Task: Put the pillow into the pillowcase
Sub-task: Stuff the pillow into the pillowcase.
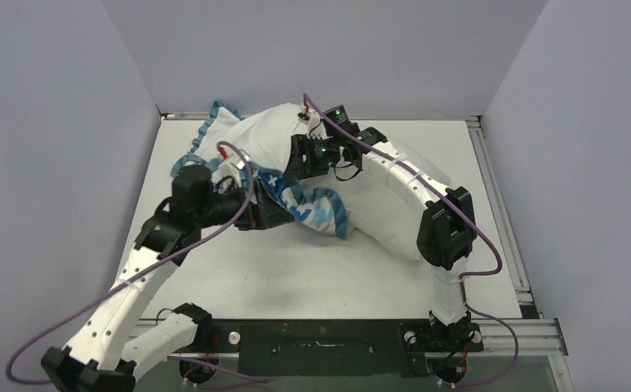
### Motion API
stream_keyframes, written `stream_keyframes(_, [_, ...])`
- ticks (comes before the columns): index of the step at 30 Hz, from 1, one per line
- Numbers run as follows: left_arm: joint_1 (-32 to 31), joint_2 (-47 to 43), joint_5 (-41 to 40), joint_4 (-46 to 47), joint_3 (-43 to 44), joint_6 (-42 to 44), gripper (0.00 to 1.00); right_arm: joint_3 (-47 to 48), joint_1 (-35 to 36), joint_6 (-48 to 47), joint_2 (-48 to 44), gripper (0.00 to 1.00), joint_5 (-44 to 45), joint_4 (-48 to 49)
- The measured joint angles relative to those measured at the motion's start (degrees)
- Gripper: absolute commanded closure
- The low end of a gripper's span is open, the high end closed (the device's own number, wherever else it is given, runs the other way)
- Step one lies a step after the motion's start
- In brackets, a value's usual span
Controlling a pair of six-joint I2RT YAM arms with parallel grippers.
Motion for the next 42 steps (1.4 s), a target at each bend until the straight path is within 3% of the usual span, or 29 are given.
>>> stream_keyframes(1, [2.5,-2.1,-0.7,0.4,0.0,0.0,0.04,0.0,1.2,-0.7,0.0,0.2,-0.3,-0.2])
stream_keyframes(3, [7.5,-4.8,-2.9,0.8,0.2,0.0,0.04,0.0,3.2,-2.0,-0.9,0.07,-0.9,0.1])
stream_keyframes(7, [10.3,-1.0,-7.1,0.0,2.6,0.5,0.04,-2.6,3.6,-2.5,-6.8,0.0,-0.1,2.4])
stream_keyframes(12, [10.6,12.9,-13.5,-2.8,12.6,3.3,0.04,-10.0,-8.5,1.3,-18.2,0.05,3.4,4.7])
stream_keyframes(15, [10.4,20.4,-17.9,-5.9,20.3,5.4,0.03,-12.7,-17.4,2.3,-20.9,0.07,7.9,4.4])
stream_keyframes(18, [9.9,28.6,-23.2,-9.2,31.2,7.9,0.0,-15.6,-21.4,2.6,-21.3,0.08,12.3,2.7])
stream_keyframes(19, [8.8,36.2,-27.8,-10.9,41.4,10.1,0.05,-18.6,-21.7,2.3,-21.3,0.08,15.3,-0.4])
stream_keyframes(21, [8.1,38.9,-29.8,-14.0,44.9,11.0,0.12,-19.2,-21.6,1.6,-21.2,0.07,16.0,-1.0])
stream_keyframes(24, [6.4,50.0,-34.4,-18.6,61.4,13.2,0.19,-19.9,-20.9,-0.6,-20.8,0.01,16.3,-1.8])
stream_keyframes(28, [4.5,64.9,-37.9,-22.9,80.6,15.3,0.2,-20.4,-18.4,-4.1,-18.4,0.14,16.4,-2.3])
stream_keyframes(33, [3.5,73.5,-40.1,-25.9,87.2,17.1,0.25,-21.7,-13.2,-6.7,-16.9,0.25,16.9,-2.9])
stream_keyframes(38, [3.4,74.1,-42.4,-25.3,83.6,18.3,0.51,-22.4,-11.8,-7.3,-17.0,0.25,16.0,-2.9])
stream_keyframes(42, [3.7,74.1,-44.2,-25.0,83.1,18.3,0.89,-22.4,-11.9,-7.7,-17.0,0.25,15.8,-3.0])
